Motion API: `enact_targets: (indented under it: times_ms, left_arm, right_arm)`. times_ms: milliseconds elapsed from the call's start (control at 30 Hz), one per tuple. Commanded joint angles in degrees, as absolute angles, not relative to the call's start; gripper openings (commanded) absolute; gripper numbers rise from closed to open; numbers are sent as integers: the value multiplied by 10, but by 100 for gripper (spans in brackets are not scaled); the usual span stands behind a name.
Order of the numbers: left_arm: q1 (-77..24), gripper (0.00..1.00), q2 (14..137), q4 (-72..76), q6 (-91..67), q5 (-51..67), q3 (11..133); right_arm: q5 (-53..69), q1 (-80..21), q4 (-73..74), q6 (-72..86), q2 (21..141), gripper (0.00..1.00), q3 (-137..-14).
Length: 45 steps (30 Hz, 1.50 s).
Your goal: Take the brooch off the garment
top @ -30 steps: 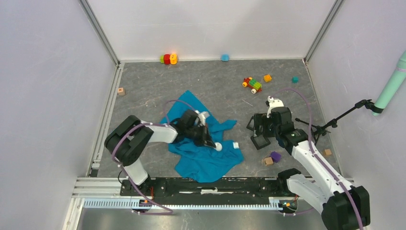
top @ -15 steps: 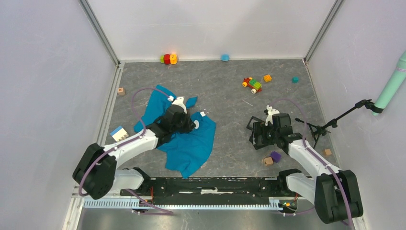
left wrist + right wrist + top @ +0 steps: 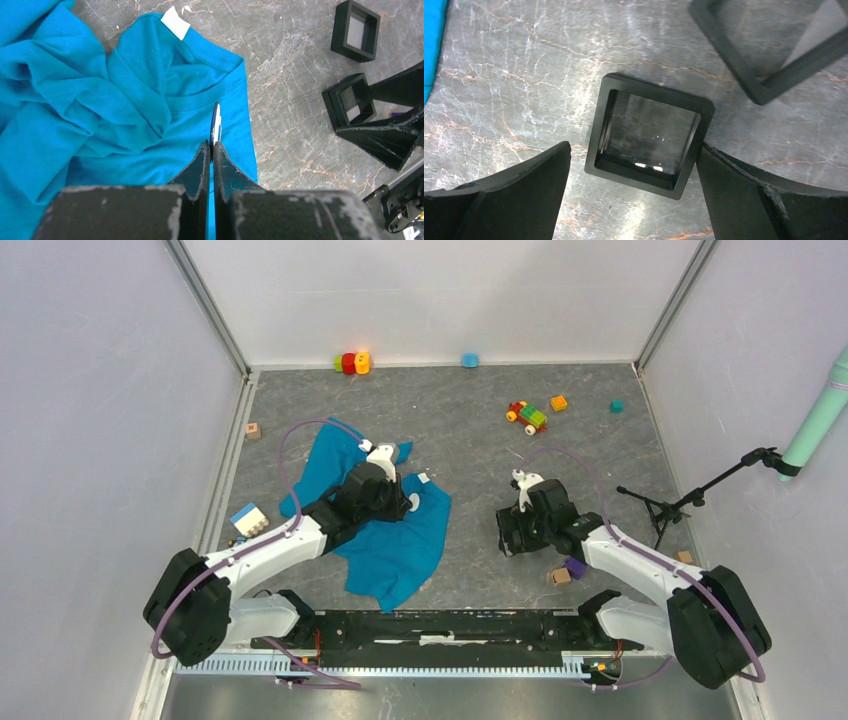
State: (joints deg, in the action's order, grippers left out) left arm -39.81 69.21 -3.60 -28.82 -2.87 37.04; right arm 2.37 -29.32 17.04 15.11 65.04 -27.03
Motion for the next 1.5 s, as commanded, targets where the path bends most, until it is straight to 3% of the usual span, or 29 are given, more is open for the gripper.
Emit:
enact_targets:
  times_ms: [0, 333, 567, 733, 900, 1100, 1233, 1467]
  left_arm:
    - [-410, 2, 672, -38, -252, -34, 387]
    - [-472, 2, 672, -49, -205, -101, 397]
    - [-491, 2, 680, -49, -184, -103, 405]
    - [-506, 2, 685, -34, -168, -90, 403]
    - [-533, 2, 685, -14, -143, -129, 391]
    - [-614, 2, 666, 166, -5, -212, 293]
    - [-616, 2, 649, 342, 91, -133, 194]
    - [-616, 2, 668, 399, 136, -120, 169]
  right_arm:
    - [-47, -305, 175, 175, 655, 95, -298]
    - [-39, -307, 172, 185, 648, 77, -305]
    - [-2, -307, 174, 194, 627, 73, -317]
    - [95, -307, 125, 230, 623, 72, -305]
    - [227, -306, -27, 323, 634, 69, -251]
    - [330, -306, -197, 418, 694, 66, -217]
    - [354, -305, -252, 447, 723, 66, -216]
    - [364, -305, -265, 451, 755, 66, -221]
